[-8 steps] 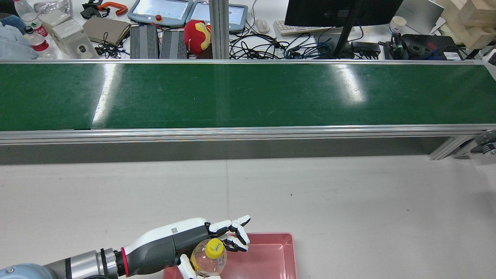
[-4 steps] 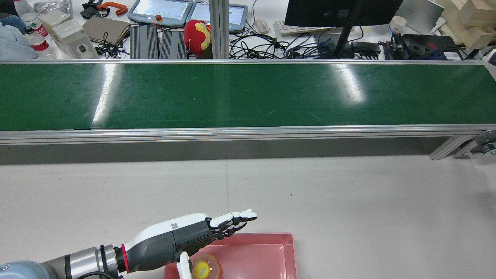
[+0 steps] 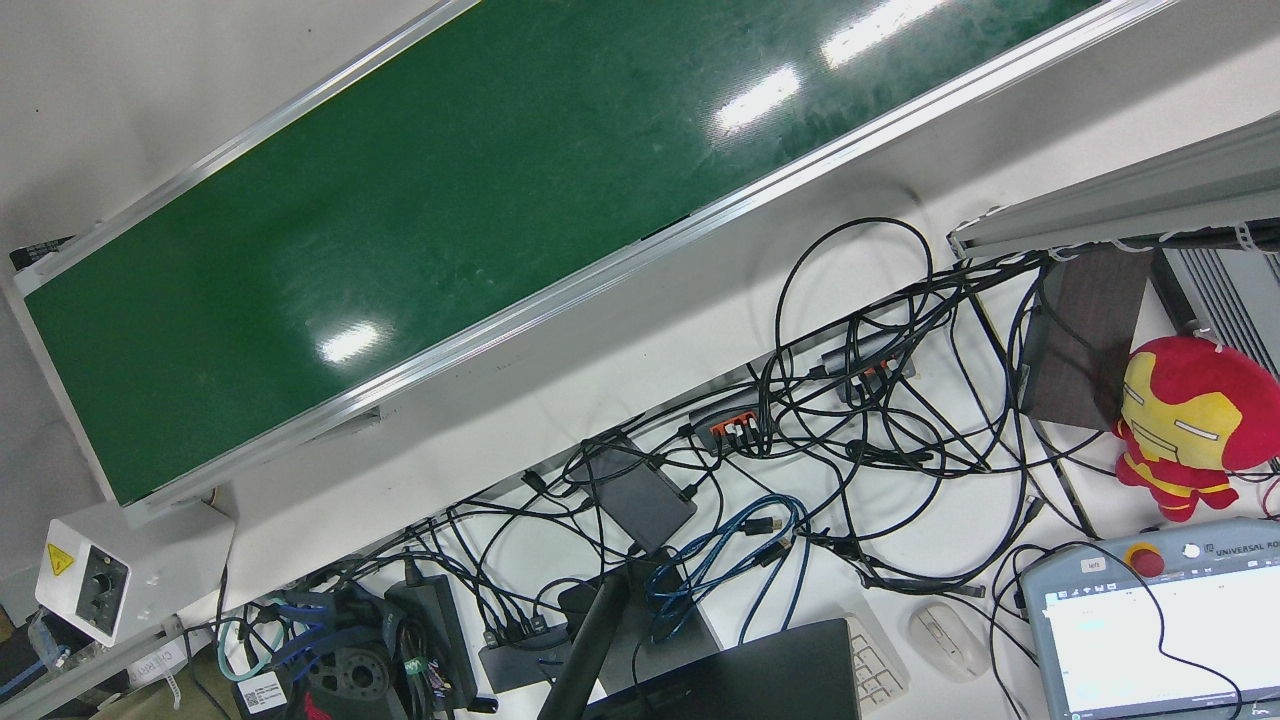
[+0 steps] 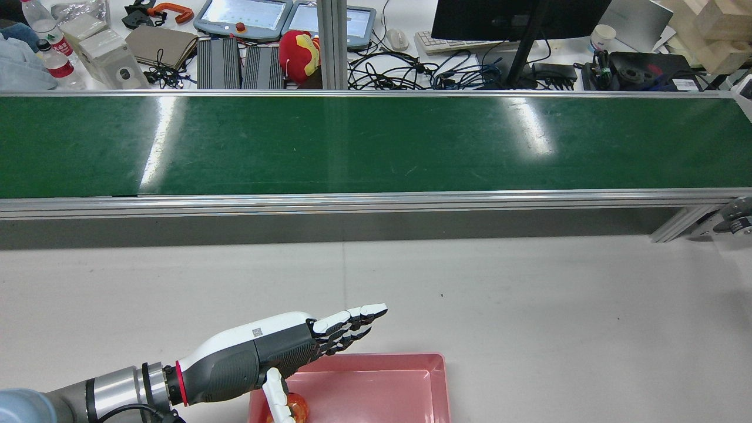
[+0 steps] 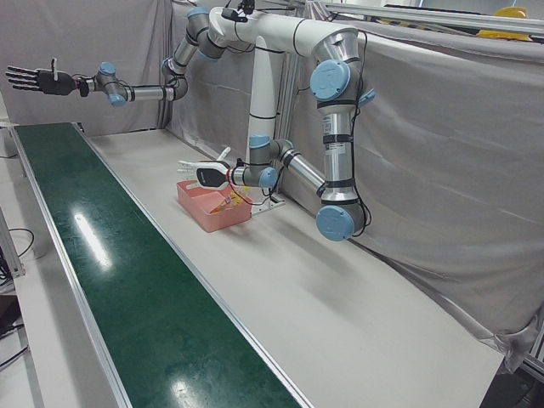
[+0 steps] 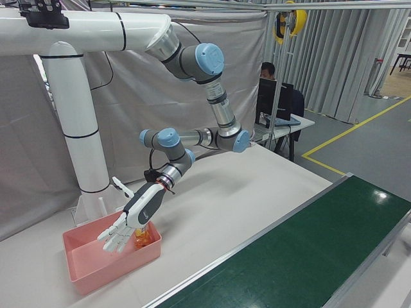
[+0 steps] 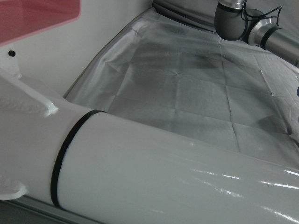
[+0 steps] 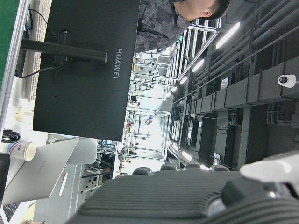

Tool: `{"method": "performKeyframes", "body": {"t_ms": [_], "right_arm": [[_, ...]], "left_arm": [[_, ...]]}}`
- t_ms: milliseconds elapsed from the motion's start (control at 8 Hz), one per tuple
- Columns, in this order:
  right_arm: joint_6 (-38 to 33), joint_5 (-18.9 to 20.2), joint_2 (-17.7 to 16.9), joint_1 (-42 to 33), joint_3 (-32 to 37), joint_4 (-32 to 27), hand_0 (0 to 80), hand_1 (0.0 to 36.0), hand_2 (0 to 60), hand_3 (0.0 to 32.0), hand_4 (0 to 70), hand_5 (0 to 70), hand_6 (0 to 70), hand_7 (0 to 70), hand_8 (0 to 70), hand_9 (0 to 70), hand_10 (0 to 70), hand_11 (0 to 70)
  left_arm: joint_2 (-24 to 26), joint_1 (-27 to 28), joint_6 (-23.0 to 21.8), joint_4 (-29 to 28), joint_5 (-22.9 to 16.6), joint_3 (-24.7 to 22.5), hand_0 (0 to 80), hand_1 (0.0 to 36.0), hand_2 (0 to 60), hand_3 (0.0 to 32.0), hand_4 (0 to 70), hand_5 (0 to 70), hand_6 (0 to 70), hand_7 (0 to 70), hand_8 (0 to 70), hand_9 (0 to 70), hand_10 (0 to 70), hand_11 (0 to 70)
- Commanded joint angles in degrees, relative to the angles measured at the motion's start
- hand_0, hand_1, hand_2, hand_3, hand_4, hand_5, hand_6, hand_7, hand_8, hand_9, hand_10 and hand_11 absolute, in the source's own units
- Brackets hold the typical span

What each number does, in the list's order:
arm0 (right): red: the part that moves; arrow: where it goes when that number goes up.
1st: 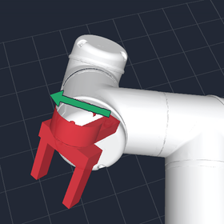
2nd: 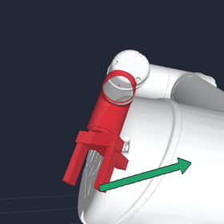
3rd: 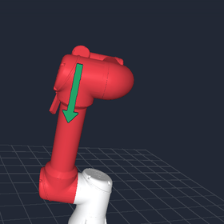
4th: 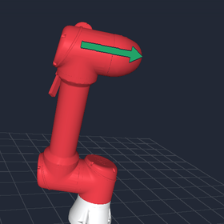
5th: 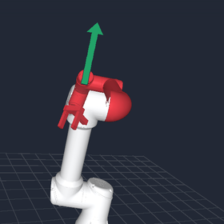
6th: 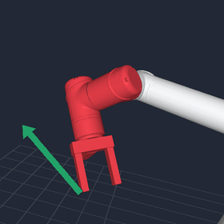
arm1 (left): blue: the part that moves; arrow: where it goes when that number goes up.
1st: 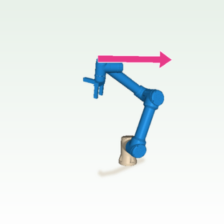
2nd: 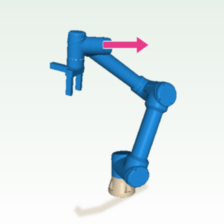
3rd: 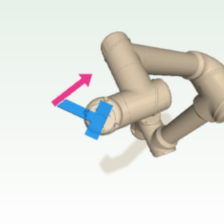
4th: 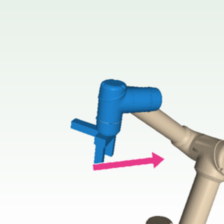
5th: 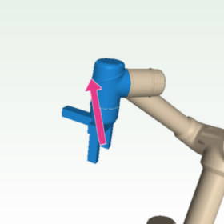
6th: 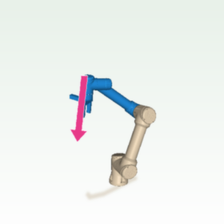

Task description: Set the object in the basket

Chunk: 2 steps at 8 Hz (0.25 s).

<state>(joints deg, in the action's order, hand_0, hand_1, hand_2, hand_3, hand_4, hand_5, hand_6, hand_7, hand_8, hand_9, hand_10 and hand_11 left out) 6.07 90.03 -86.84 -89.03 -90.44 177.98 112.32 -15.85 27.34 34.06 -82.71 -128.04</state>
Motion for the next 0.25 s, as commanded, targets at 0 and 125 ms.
{"method": "performKeyframes", "body": {"t_ms": [0, 125], "right_arm": [[0.0, 0.06, 0.0, 0.0, 0.0, 0.0, 0.0, 0.0, 0.0, 0.0, 0.0, 0.0, 0.0, 0.0, 0.0, 0.0, 0.0, 0.0], [0.0, 0.06, 0.0, 0.0, 0.0, 0.0, 0.0, 0.0, 0.0, 0.0, 0.0, 0.0, 0.0, 0.0, 0.0, 0.0, 0.0, 0.0]], "left_arm": [[-0.17, -2.42, -0.18, 2.49, -0.09, -2.9, 55.3, 0.1, 0.0, 11.4, 0.0, 12.4, 0.0, 0.0, 3.2, 3.1, 0.9, 2.7], [-0.96, -3.82, -0.27, 3.37, 0.0, -4.57, 54.6, 0.0, 0.0, 10.0, 0.0, 15.2, 0.0, 0.0, 2.9, 2.6, 1.1, 2.9]]}}
